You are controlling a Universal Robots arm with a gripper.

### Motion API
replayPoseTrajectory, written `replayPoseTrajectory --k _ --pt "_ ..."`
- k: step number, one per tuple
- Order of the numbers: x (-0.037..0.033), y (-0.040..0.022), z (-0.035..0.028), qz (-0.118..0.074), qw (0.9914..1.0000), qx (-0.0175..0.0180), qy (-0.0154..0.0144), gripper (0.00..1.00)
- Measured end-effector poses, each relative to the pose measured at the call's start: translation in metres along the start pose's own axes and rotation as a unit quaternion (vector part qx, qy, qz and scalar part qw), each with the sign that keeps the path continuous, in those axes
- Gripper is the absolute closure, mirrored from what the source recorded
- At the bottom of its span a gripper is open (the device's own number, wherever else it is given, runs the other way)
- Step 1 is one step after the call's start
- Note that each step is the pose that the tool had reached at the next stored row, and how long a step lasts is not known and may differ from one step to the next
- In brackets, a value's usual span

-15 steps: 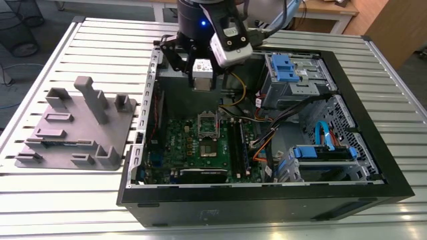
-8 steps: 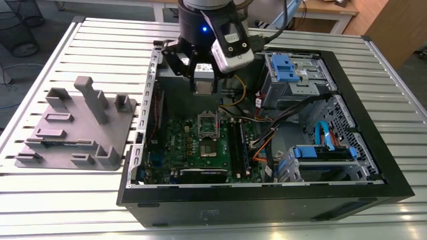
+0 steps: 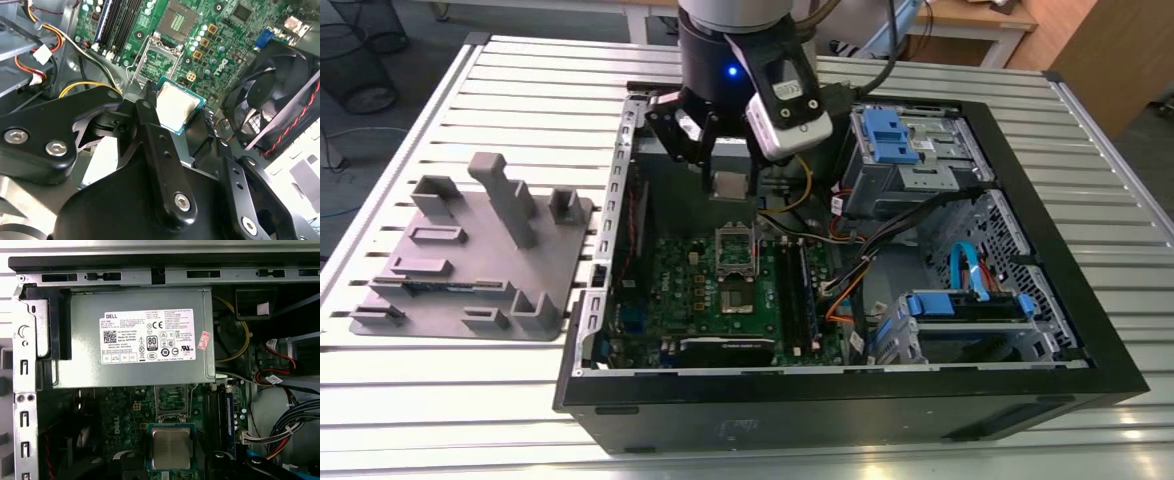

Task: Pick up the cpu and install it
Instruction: 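Pick up the cpu and move it towards the insertion slot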

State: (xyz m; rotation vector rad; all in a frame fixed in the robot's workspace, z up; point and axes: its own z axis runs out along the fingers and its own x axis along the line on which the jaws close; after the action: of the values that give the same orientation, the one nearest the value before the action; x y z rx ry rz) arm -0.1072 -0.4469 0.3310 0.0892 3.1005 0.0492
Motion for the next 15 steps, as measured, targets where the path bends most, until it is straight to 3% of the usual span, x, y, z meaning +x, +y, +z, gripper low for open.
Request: replayPoseTrajectory --k 3,15 --pt "-0.0016 -0.0031 0.0006 0.000 1.00000 0.0000 0.0000 0.53" --pt "-0.0020 -0.0044 0.0016 0.000 1.00000 0.0000 0.0000 0.53"
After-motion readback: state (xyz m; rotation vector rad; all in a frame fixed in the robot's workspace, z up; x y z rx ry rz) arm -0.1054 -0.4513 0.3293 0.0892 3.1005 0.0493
